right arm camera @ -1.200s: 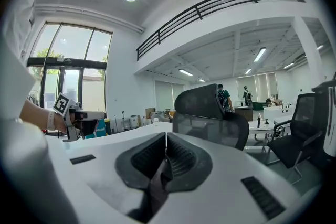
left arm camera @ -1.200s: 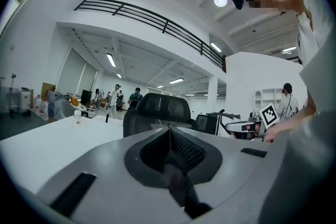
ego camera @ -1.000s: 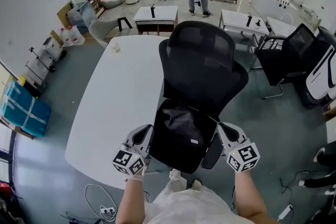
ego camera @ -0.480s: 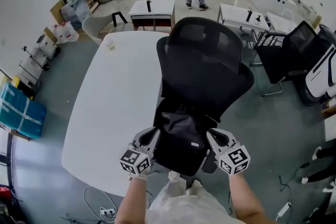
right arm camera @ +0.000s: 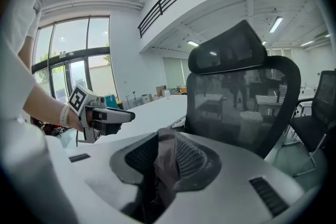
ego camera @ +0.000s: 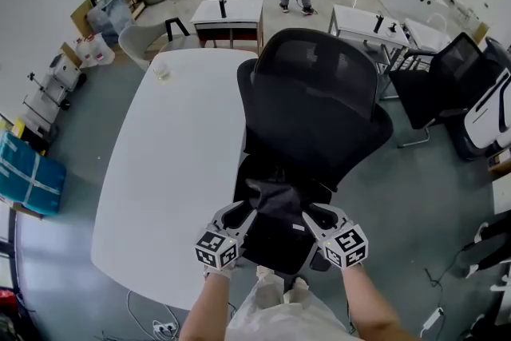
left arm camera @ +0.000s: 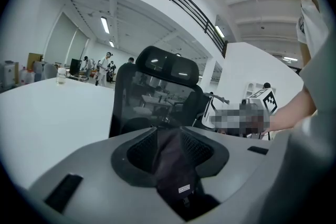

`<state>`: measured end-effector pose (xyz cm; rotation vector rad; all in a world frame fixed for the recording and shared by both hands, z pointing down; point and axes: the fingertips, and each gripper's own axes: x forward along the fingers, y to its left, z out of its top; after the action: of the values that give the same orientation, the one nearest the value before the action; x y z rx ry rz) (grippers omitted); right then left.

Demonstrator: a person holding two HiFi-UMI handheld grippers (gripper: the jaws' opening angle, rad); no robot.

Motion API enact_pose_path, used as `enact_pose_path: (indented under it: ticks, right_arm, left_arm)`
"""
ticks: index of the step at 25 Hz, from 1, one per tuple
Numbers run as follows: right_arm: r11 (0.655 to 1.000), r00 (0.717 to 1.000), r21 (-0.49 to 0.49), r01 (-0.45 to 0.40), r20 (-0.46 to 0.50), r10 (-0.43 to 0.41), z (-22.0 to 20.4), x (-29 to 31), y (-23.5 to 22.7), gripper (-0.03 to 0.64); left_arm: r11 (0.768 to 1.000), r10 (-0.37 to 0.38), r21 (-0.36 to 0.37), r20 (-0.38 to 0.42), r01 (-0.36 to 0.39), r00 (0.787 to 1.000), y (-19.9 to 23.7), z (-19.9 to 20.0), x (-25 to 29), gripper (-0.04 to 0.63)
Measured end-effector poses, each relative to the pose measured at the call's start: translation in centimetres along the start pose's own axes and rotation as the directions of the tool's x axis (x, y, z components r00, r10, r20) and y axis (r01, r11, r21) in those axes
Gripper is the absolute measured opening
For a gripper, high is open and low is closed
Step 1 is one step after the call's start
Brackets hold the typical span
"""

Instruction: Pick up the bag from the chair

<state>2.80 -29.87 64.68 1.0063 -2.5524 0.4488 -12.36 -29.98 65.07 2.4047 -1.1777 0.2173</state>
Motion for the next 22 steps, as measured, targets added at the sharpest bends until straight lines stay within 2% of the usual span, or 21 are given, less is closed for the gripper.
enact_pose_path:
  ticks: [5,13,22]
  right_arm:
    - [1.0,0.998,0.018,-0.004,-0.067,0.005,-2.2,1.9,-0.3,0.12]
    - [0.998,0.989,0.059,0.01,-0.146,-0.001,-5.7,4.6,-0.6,0.124]
    - [0.996,0.984,0.07,0.051,-0.173,-0.039,-6.7,5.7,-1.2,0.127]
  left_arm:
    - [1.0,-0.019,-0.026,-0.072,0.017,0.997,0.7,-2.2,2.3,0.185]
    - [0.998,-0.033,-0.05,-0.153,0.025,0.988,1.7,-5.1,5.1,0.189]
    - [0.996,-0.053,-0.089,-0.232,0.033,0.971,2.6,-7.5,7.0,0.201]
